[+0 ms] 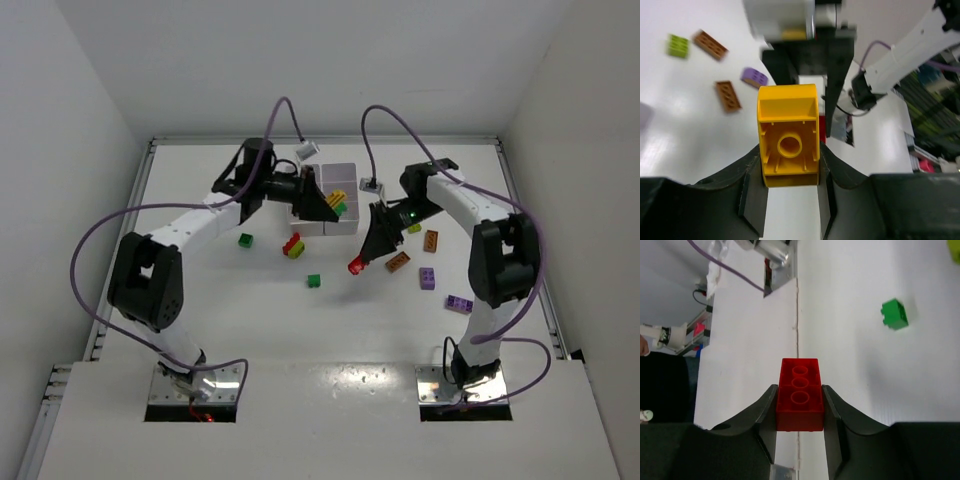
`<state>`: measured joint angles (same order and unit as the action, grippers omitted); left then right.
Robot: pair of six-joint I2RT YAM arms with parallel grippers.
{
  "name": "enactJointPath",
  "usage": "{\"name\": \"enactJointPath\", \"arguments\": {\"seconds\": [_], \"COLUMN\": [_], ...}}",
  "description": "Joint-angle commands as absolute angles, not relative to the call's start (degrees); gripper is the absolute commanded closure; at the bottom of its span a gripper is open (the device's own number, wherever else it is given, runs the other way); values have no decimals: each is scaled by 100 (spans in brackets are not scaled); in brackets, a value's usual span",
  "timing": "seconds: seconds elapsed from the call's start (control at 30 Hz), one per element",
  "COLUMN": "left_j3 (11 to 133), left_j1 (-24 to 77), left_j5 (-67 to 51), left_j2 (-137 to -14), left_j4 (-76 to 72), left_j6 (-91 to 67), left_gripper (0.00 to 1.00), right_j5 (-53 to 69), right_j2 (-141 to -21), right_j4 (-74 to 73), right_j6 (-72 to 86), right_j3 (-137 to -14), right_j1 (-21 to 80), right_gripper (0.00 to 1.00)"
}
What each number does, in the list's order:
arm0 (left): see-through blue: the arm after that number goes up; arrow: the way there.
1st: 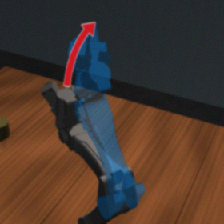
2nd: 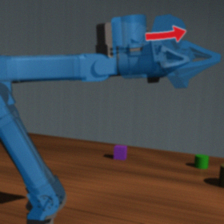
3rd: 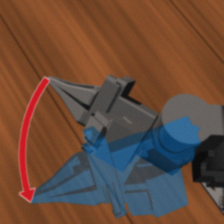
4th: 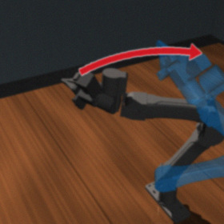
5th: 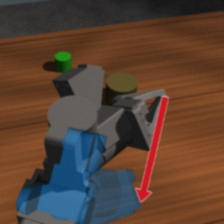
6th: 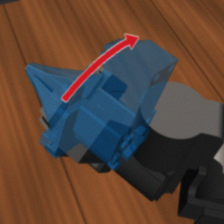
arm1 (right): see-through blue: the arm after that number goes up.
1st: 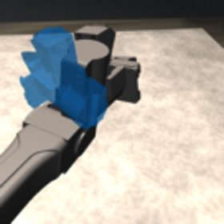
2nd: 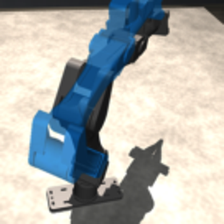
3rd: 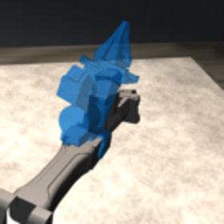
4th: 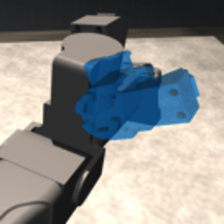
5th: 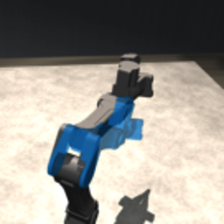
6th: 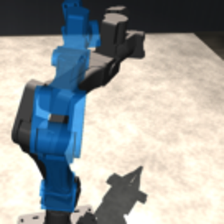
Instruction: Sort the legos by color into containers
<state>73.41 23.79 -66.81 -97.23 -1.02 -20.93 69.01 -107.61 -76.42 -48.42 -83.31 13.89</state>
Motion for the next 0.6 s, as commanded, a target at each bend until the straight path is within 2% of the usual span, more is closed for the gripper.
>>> {"name": "enactJointPath", "arguments": {"seconds": [0.0, 0.17, 0.3, 0.4, 0.57], "left_j3": [7453, 7252, 6848, 6636, 6390], "left_j1": [2005, 1811, 1749, 1627, 1442], "left_j5": [-6706, -6382, -5897, -5748, -5546], "left_j2": [-9246, -8887, -8509, -8324, -8130], "left_j4": [-826, 657, 1213, 1423, 1871], "left_j6": [-2417, -1136, -580, -343, 113], "left_gripper": [99, 99, 99, 99, 99], "right_j5": [6541, 6013, 4871, 4211, 3544], "right_j2": [-10564, -10704, -10557, -10477, -10696], "right_j4": [-7419, -6585, -4498, -3782, -3130], "right_j6": [-5115, -4346, -2815, -2164, -1697], "right_j3": [-8087, -7867, -7463, -7313, -7444], "right_j1": [1502, 1714, 1985, 2135, 2390], "right_gripper": [100, 100, 100, 99, 85]}}
